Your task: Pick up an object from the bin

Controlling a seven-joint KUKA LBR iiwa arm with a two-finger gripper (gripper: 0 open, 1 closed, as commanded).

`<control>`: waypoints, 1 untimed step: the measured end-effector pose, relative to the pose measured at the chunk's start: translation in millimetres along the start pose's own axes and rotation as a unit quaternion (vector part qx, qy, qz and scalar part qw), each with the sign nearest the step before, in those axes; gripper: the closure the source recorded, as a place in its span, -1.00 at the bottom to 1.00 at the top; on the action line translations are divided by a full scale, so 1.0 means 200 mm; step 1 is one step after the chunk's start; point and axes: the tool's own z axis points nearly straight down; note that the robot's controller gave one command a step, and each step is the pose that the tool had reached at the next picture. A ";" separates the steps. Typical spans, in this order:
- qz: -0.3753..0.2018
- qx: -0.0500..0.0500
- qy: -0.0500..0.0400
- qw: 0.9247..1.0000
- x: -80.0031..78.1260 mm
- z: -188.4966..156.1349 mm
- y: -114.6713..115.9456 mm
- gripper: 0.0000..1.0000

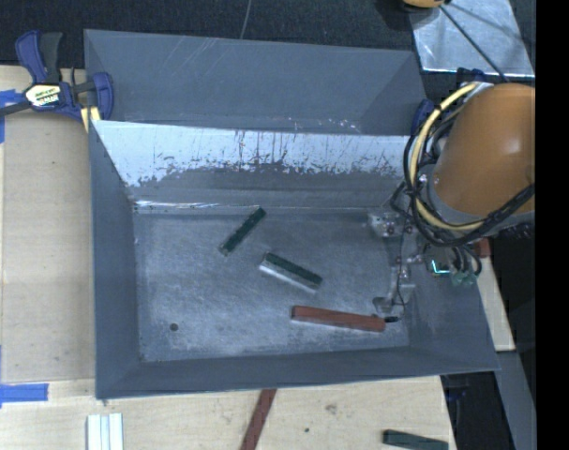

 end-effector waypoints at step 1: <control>-0.001 0.000 -0.004 1.000 -0.01 -0.02 0.00 -1.00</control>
Offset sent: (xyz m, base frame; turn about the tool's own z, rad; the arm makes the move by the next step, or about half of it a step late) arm -0.0153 -0.0028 -0.1306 -0.0520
